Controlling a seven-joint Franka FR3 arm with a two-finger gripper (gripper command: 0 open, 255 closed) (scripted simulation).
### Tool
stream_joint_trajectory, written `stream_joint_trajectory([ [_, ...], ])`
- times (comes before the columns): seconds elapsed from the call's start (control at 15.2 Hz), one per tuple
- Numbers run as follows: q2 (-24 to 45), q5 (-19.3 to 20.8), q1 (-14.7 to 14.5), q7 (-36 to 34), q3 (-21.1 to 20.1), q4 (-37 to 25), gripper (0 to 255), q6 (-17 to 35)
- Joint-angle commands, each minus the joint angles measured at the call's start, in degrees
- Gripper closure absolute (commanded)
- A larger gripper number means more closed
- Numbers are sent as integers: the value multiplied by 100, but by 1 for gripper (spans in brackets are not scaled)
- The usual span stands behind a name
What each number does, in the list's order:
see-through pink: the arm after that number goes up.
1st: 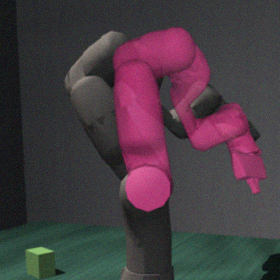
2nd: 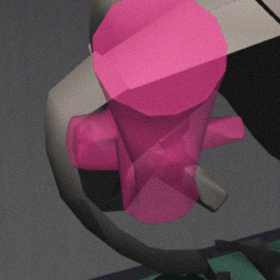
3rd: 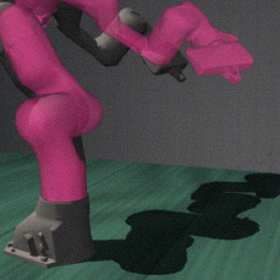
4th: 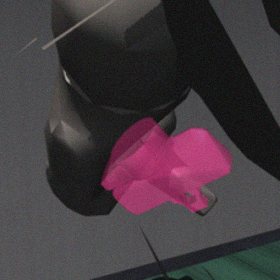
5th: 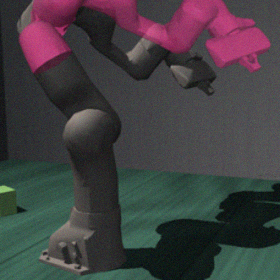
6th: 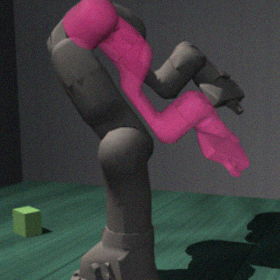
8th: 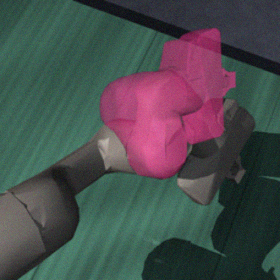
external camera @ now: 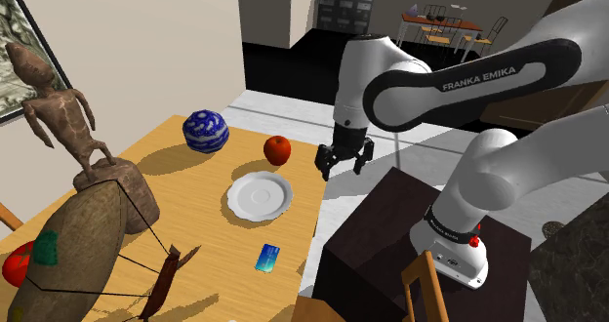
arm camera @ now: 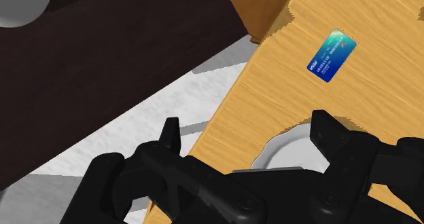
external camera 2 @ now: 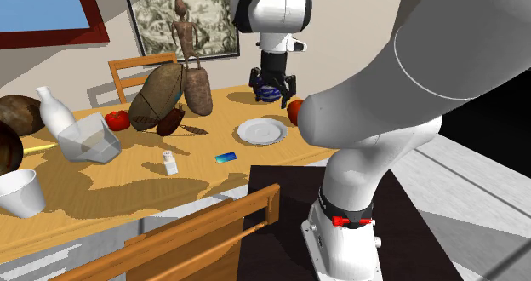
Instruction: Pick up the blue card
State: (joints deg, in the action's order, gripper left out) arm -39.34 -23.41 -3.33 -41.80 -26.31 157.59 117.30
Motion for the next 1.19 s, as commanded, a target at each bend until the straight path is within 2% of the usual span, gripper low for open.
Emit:
stream_joint_trajectory([
  [0.0,350,-230,-9,-387,-320,45,0,452],
  [0.2,975,-479,42,-964,-816,7,0,1127],
  [0.4,1727,-558,198,-1595,-1337,-124,0,1844],
  [0.53,2298,-449,373,-2090,-1695,-254,0,2341],
  [0.66,2933,-127,615,-2705,-2059,-410,0,2848],
  [0.79,3653,552,890,-3548,-2372,-588,0,3347],
  [0.92,4451,1693,976,-4702,-2387,-802,0,3775],
  [0.99,4827,2295,826,-5298,-2187,-937,0,3928],
  [1.12,5449,3186,283,-6258,-1587,-1255,0,4147],
])
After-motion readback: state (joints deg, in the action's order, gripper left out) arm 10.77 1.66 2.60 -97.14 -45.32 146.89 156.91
